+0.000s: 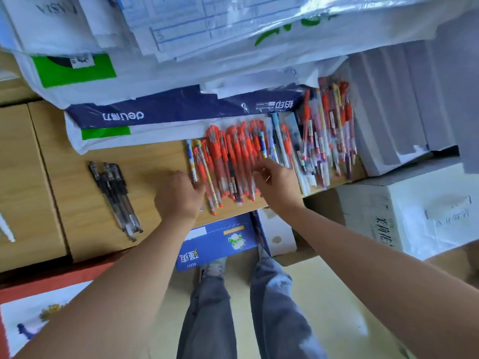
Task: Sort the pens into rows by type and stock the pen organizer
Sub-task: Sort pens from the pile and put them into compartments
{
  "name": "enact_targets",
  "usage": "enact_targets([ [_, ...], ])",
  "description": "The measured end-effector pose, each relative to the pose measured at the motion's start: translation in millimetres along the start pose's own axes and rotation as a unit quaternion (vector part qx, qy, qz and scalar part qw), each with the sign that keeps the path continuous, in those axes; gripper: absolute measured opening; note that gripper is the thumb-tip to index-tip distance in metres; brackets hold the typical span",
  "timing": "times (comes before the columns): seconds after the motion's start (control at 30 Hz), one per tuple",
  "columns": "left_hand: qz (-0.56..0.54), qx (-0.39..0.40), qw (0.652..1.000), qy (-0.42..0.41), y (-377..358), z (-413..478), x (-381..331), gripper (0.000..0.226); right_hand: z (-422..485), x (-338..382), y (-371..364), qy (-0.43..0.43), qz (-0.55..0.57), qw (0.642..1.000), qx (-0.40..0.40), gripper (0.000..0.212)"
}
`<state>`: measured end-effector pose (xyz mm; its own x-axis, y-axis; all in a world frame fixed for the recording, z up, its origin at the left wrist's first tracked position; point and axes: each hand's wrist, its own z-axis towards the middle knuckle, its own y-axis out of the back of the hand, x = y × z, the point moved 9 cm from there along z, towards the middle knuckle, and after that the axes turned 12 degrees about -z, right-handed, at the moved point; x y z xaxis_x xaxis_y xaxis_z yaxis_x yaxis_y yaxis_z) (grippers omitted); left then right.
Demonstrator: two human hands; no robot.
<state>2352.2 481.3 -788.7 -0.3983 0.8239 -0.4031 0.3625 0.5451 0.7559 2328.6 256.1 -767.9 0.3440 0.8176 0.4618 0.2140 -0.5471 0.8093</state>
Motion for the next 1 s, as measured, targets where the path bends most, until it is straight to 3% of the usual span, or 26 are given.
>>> enact_targets([
  [0.17, -0.039, -0.014, 0.999, 0.005, 5.4, -4.6, -8.7, 0.041, 9.5, -29.1, 23.2, -0.047, -0.034, 0.997, -0.049, 0.009],
  [0.43, -0.14, -0.07, 0.987, 0.018, 17.3, -19.2, -27.2, 0.037, 27.9, -30.0, 10.7, -0.056, -0.136, 0.989, 0.006, 0.027],
  [0.57, -0.172, -0.039, 0.984, -0.03, 11.7, -21.1, -43.2, 0.038, 33.6, -32.9, 11.2, -0.074, -0.124, 0.989, 0.037, 0.018],
  [0.73, -0.237, 0.056, 0.967, -0.076, -10.9, -23.2, -67.0, 0.029, 32.5, -34.3, 22.0, -0.076, 0.031, 0.995, 0.048, 0.011],
  [0.87, -0.368, 0.178, 0.913, -0.009, -42.8, -32.8, -84.4, 0.023, 26.2, -34.5, 12.5, -0.127, 0.238, 0.947, 0.175, 0.007],
  [1.0, -0.413, 0.223, 0.883, 0.016, -57.1, -38.7, -97.8, 0.022, 22.5, -30.0, 9.0, -0.126, 0.268, 0.928, 0.228, 0.012],
])
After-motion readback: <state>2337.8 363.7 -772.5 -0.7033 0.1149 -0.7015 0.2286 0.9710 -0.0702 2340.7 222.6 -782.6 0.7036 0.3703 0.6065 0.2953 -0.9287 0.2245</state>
